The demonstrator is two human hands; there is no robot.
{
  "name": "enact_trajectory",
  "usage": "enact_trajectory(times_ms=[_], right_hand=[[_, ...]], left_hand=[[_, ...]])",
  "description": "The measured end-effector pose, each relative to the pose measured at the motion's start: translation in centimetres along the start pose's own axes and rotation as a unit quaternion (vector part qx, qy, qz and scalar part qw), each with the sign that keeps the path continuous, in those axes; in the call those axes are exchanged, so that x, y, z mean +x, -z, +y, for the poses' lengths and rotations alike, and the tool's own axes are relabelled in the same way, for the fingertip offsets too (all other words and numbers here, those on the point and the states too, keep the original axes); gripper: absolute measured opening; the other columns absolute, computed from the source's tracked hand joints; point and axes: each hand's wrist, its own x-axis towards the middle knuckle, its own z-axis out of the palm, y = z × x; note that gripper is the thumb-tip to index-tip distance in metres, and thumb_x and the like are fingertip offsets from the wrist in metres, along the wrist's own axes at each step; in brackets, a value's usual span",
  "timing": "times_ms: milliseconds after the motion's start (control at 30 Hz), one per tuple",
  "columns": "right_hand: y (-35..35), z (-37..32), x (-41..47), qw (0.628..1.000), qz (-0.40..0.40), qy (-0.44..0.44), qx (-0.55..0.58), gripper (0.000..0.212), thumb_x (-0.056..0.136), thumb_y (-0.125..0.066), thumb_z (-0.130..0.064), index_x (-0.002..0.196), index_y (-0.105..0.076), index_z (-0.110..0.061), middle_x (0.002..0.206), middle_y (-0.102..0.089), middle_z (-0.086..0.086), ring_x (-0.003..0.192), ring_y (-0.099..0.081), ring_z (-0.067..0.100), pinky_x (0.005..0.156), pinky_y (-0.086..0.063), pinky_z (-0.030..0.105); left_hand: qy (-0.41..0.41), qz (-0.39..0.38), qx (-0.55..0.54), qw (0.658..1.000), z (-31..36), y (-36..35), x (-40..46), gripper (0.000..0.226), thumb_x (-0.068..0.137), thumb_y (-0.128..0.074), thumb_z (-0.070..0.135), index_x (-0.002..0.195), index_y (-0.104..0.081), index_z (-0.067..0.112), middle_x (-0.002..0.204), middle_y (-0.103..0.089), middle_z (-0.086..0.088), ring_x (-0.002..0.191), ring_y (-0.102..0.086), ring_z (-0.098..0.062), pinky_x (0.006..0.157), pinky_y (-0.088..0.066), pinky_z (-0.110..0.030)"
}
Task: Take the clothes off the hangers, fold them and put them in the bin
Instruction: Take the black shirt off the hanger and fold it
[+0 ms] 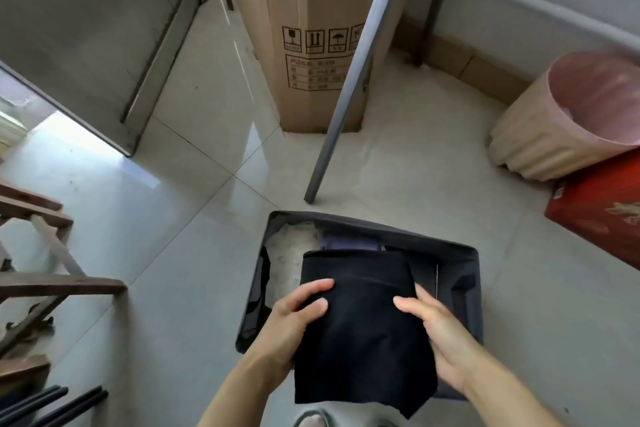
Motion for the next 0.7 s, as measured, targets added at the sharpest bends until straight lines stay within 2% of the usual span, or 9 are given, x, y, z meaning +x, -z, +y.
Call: enact_trajectory(times_ms=[67, 167, 300, 333, 433, 500, 600, 700], right_hand=[[1.1, 2.3, 1.9, 0.999, 0.036, -0.010, -0.031, 0.030, 0.090, -0.054, -0.004, 0.110, -0.070, -0.021, 0.098, -0.076, 0.007, 0.099, -0.069, 0.030, 0.093, -0.051, 0.045], [2.9, 5.0, 3.8, 0.995, 0.078, -0.032, -0.061, 0.027, 0.088, -0.054, -0.007, 0.104, -0.073, -0.019, 0.100, -0.076, 0.009, 0.101, -0.068, 0.033, 0.095, -0.050, 0.046], [5.4, 7.2, 5.8, 0.993, 0.084, -0.059, -0.054, 0.024, 0.086, -0.052, -0.006, 0.080, -0.072, -0.017, 0.093, -0.073, 0.013, 0.089, -0.066, 0.034, 0.079, -0.050, 0.041], [5.9, 7.4, 6.3, 0.994, 0.084, -0.058, -0.048, 0.022, 0.085, -0.051, -0.005, 0.081, -0.071, -0.015, 0.092, -0.072, 0.014, 0.087, -0.065, 0.032, 0.077, -0.049, 0.039], [6.5, 7.7, 7.6, 0.997, 0.066, -0.048, -0.013, 0.031, 0.083, -0.048, -0.001, 0.101, -0.070, -0.012, 0.101, -0.073, 0.016, 0.091, -0.065, 0.034, 0.081, -0.049, 0.042], [6.1, 7.4, 8.9, 0.998, 0.053, -0.032, 0.004, 0.039, 0.083, -0.045, 0.003, 0.107, -0.070, -0.014, 0.108, -0.072, 0.017, 0.097, -0.065, 0.035, 0.085, -0.049, 0.043], [4.5, 6.4, 10.6, 1.000, 0.024, 0.001, 0.019, 0.046, 0.084, -0.043, 0.008, 0.116, -0.066, -0.015, 0.111, -0.072, 0.013, 0.100, -0.066, 0.030, 0.083, -0.051, 0.039], [2.8, 5.6, 12.7, 1.000, 0.000, 0.016, 0.018, 0.050, 0.086, -0.045, 0.009, 0.125, -0.062, -0.017, 0.114, -0.072, 0.008, 0.105, -0.067, 0.025, 0.087, -0.052, 0.037]], left_hand=[[0.029, -0.006, 0.013, 0.999, -1.7, 0.0, 1.6, 0.041, 0.088, -0.062, -0.003, 0.114, -0.073, 0.027, 0.111, -0.074, -0.006, 0.100, -0.071, -0.023, 0.080, -0.056, -0.030], [0.067, -0.016, 0.029, 0.997, -4.1, -0.2, 3.6, 0.054, 0.083, -0.059, -0.010, 0.118, -0.068, 0.031, 0.115, -0.069, -0.011, 0.099, -0.070, -0.027, 0.081, -0.057, -0.032], [0.086, -0.021, 0.031, 0.996, -6.6, -0.7, 6.2, 0.062, 0.082, -0.055, -0.011, 0.123, -0.064, 0.034, 0.117, -0.063, -0.015, 0.095, -0.067, -0.024, 0.075, -0.055, -0.028], [0.086, -0.022, 0.033, 0.996, -6.9, -0.8, 6.6, 0.063, 0.081, -0.054, -0.011, 0.123, -0.064, 0.035, 0.116, -0.062, -0.015, 0.095, -0.066, -0.024, 0.074, -0.054, -0.027], [0.071, -0.017, 0.045, 0.996, -7.3, -0.8, 8.1, 0.063, 0.080, -0.053, -0.012, 0.117, -0.068, 0.036, 0.119, -0.061, -0.013, 0.101, -0.065, -0.026, 0.075, -0.054, -0.028], [0.041, 0.001, 0.050, 0.998, -7.1, -0.4, 9.2, 0.063, 0.078, -0.051, -0.015, 0.111, -0.070, 0.036, 0.119, -0.064, -0.009, 0.104, -0.066, -0.029, 0.075, -0.056, -0.030], [-0.013, 0.035, 0.064, 0.997, -6.2, 0.6, 10.5, 0.064, 0.077, -0.049, -0.018, 0.103, -0.073, 0.035, 0.118, -0.068, -0.006, 0.106, -0.066, -0.027, 0.080, -0.057, -0.033], [-0.050, 0.072, 0.071, 0.994, -4.8, 1.9, 11.6, 0.063, 0.077, -0.050, -0.021, 0.102, -0.074, 0.032, 0.111, -0.071, -0.005, 0.096, -0.068, -0.022, 0.081, -0.058, -0.035]])
